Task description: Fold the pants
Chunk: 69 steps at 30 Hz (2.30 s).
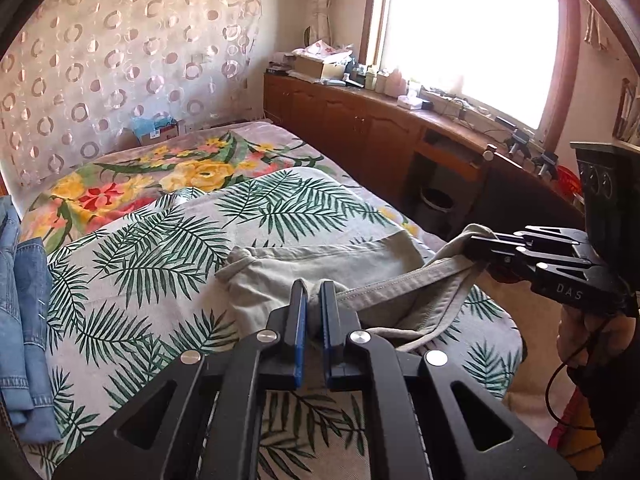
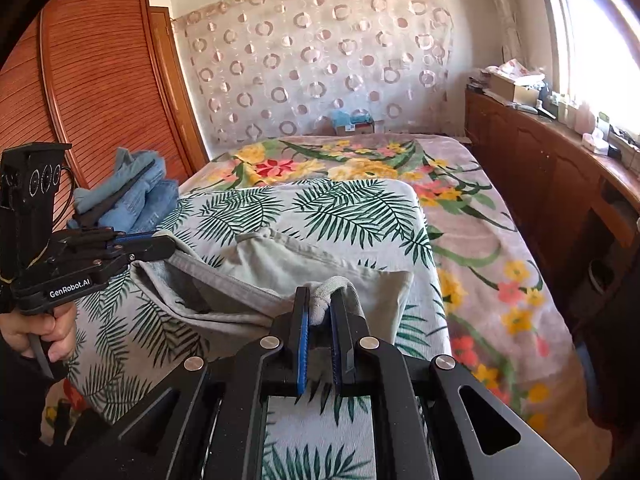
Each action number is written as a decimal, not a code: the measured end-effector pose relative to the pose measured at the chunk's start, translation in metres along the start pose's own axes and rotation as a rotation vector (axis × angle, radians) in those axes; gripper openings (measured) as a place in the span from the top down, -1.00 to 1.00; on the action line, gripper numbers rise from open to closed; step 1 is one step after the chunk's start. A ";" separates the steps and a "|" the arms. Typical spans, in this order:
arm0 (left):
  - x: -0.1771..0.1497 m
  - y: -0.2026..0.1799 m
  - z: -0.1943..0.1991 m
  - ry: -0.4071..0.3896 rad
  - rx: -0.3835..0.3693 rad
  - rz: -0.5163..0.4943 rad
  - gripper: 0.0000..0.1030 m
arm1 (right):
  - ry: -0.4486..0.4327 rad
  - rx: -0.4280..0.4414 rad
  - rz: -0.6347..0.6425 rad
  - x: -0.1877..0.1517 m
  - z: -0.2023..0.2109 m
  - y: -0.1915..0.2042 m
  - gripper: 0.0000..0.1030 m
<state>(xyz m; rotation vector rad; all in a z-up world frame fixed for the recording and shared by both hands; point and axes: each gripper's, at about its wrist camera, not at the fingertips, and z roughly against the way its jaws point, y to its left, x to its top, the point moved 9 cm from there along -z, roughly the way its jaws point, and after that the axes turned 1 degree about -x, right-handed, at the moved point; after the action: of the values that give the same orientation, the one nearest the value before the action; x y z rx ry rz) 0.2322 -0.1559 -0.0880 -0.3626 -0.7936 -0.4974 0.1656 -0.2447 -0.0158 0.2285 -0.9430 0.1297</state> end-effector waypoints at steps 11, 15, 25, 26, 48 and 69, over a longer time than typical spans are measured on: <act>0.004 0.025 -0.050 0.085 0.037 0.044 0.85 | 0.081 -0.050 0.002 0.015 -0.055 -0.006 0.83; 0.005 0.030 -0.058 0.093 0.042 0.064 0.85 | 0.084 -0.044 -0.026 0.020 -0.062 -0.010 0.83; 0.016 0.025 -0.037 0.035 0.046 0.048 0.22 | 0.023 -0.084 -0.045 0.027 -0.050 -0.018 0.65; 0.016 0.025 -0.034 0.030 0.046 0.044 0.04 | 0.011 -0.089 -0.046 0.028 -0.047 -0.018 0.58; -0.064 0.026 -0.058 0.187 0.070 0.016 -0.09 | 0.149 -0.055 0.069 -0.041 -0.036 -0.012 0.76; -0.046 0.040 -0.059 0.148 0.069 0.049 -0.09 | 0.059 -0.116 0.018 -0.011 -0.020 -0.036 0.53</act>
<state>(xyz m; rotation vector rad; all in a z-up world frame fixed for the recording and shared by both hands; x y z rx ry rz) 0.2610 -0.1386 -0.1653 -0.2770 -0.6554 -0.4440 0.1822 -0.2746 -0.0407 0.1085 -0.8909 0.0975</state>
